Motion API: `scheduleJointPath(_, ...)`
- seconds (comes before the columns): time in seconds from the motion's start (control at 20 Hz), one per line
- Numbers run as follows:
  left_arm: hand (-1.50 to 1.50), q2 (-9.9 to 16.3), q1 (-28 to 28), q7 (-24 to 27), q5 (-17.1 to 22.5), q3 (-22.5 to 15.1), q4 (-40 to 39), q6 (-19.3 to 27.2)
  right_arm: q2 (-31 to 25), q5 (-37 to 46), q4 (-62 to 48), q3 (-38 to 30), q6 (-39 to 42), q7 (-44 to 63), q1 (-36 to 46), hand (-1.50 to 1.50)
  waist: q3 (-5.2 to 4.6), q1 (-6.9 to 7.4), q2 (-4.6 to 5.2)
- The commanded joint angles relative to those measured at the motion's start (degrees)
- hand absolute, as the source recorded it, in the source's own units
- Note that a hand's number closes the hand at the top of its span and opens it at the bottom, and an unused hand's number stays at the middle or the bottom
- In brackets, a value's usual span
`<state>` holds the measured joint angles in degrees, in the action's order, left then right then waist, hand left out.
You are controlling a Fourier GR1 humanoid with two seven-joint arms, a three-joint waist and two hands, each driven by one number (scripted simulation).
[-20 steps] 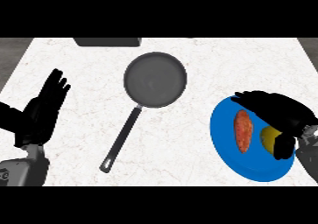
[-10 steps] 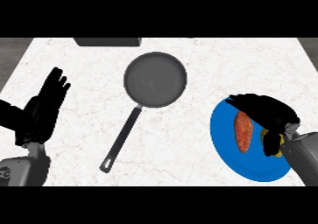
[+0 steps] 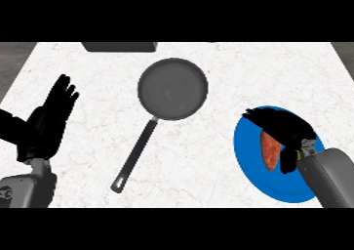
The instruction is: Pick the sweet potato from the plate and place it in the pan
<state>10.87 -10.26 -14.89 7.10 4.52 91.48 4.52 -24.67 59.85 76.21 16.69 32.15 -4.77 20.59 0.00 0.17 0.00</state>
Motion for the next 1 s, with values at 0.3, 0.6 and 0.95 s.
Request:
scheduleJointPath(0.3,0.00,-1.08,-0.25,3.88,0.18,1.52,-3.66,-2.05,4.57,5.10,-12.48,-0.19,-4.98,-6.52,2.81,1.50,0.00,0.12,0.11)
scheduleJointPath(0.6,0.00,0.02,0.36,2.73,0.17,2.53,-2.98,-3.37,4.27,6.99,-16.80,-2.05,-10.00,-13.28,4.83,1.50,0.00,0.10,0.09)
scheduleJointPath(0.95,0.00,-0.14,3.12,-0.19,0.09,2.67,2.86,-3.20,5.72,5.81,-11.80,-4.88,-8.59,-13.83,1.02,1.50,0.00,-0.08,-0.06)
